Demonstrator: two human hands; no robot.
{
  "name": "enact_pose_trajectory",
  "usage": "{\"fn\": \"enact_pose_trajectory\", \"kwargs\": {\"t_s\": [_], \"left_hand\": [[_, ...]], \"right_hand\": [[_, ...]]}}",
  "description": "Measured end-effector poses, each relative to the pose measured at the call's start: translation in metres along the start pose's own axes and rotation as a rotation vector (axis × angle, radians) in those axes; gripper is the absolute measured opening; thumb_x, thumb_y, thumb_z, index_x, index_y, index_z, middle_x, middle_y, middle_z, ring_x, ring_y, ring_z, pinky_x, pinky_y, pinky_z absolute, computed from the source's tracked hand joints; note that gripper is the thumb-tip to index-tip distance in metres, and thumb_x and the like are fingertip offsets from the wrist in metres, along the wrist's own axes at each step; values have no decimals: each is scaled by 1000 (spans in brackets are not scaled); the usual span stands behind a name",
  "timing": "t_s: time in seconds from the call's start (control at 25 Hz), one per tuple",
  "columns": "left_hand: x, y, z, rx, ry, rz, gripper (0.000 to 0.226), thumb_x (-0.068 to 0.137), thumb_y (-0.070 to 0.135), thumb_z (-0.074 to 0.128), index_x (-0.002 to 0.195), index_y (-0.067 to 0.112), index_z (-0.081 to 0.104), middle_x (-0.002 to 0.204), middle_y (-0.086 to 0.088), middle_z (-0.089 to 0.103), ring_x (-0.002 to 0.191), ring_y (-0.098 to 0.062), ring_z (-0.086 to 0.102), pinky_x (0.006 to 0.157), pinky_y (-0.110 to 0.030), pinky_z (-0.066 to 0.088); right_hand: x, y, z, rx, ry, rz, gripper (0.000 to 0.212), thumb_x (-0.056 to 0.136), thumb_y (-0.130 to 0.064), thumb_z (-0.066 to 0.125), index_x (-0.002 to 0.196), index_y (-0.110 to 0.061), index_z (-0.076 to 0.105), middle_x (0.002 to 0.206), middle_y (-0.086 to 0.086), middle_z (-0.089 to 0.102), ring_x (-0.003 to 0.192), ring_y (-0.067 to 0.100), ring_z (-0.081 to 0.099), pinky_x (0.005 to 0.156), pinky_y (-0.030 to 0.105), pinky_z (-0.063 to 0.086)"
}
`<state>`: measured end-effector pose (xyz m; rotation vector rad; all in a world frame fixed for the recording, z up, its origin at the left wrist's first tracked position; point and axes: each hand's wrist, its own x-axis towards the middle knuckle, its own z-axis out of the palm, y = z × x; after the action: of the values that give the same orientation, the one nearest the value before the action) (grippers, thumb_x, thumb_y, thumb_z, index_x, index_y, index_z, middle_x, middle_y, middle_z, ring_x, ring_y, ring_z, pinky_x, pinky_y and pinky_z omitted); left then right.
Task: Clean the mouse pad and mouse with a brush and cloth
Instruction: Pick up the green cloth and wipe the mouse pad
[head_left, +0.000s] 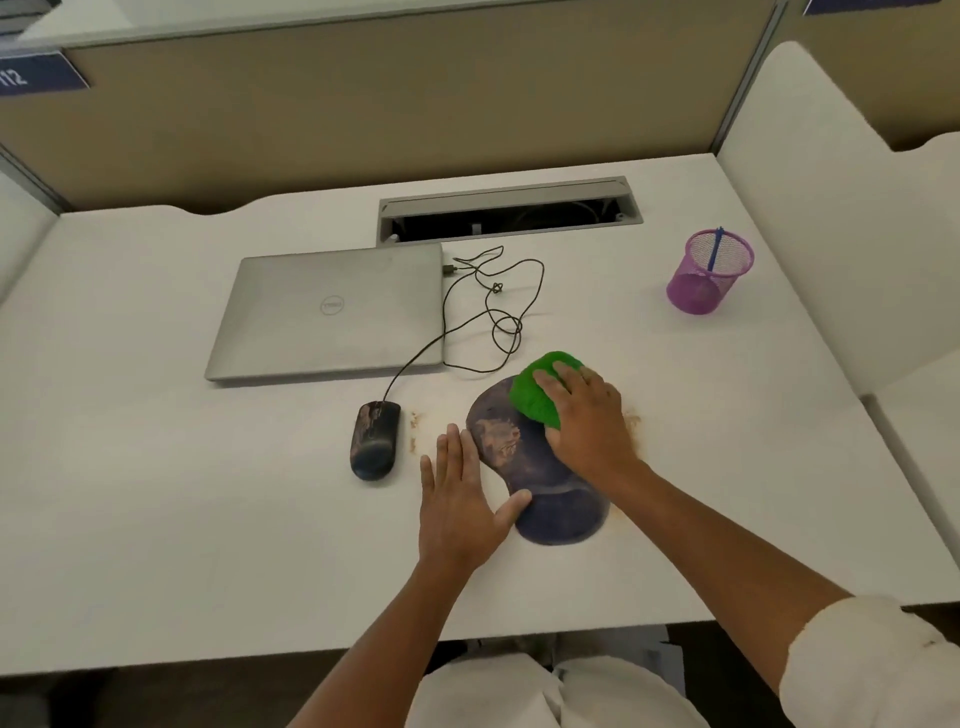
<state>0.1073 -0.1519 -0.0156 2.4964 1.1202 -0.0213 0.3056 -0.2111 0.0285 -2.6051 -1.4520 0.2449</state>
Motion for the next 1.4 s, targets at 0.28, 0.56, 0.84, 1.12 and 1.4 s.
{"fn": "enact_pose_trajectory", "kwargs": {"t_s": [0.28, 0.56, 0.84, 1.12, 1.4], "left_hand": [[0, -1, 11, 24, 17, 3, 121, 79, 96, 23, 161, 15, -14, 168, -2, -22, 154, -16, -26, 125, -43, -16], [2, -6, 18, 93, 109, 42, 120, 80, 96, 19, 163, 14, -5, 171, -4, -12, 156, -19, -17, 127, -45, -6], [1, -4, 16, 102, 98, 27, 119, 80, 95, 19, 163, 13, -3, 171, -5, -10, 157, -19, -17, 127, -46, -5], [0, -1, 14, 97, 93, 25, 121, 80, 95, 22, 163, 11, -3, 171, -6, -10, 156, -19, -17, 128, -47, -4], [0, -1, 14, 79, 96, 19, 121, 80, 95, 24, 163, 12, -4, 171, -4, -11, 156, -18, -17, 127, -47, -5]], "right_hand": [[13, 0, 12, -34, -133, -37, 71, 90, -66, 45, 153, -45, 21, 168, 5, 3, 150, 42, 6, 117, 64, 13], [7, -17, 9, -119, -198, -81, 65, 96, -32, 52, 152, -48, 24, 164, 8, 14, 139, 39, 29, 107, 53, 37], [-33, -5, 17, -67, -235, -136, 61, 90, -52, 52, 148, -50, 32, 164, 3, 11, 144, 38, 20, 110, 57, 33], [-20, 4, 18, -115, -88, -309, 48, 96, -44, 52, 144, -45, 46, 157, 5, 32, 123, 32, 43, 96, 45, 42], [36, -15, 9, -151, 35, -101, 49, 94, -29, 59, 141, -36, 48, 143, 7, 45, 114, 33, 49, 89, 44, 45]]}}
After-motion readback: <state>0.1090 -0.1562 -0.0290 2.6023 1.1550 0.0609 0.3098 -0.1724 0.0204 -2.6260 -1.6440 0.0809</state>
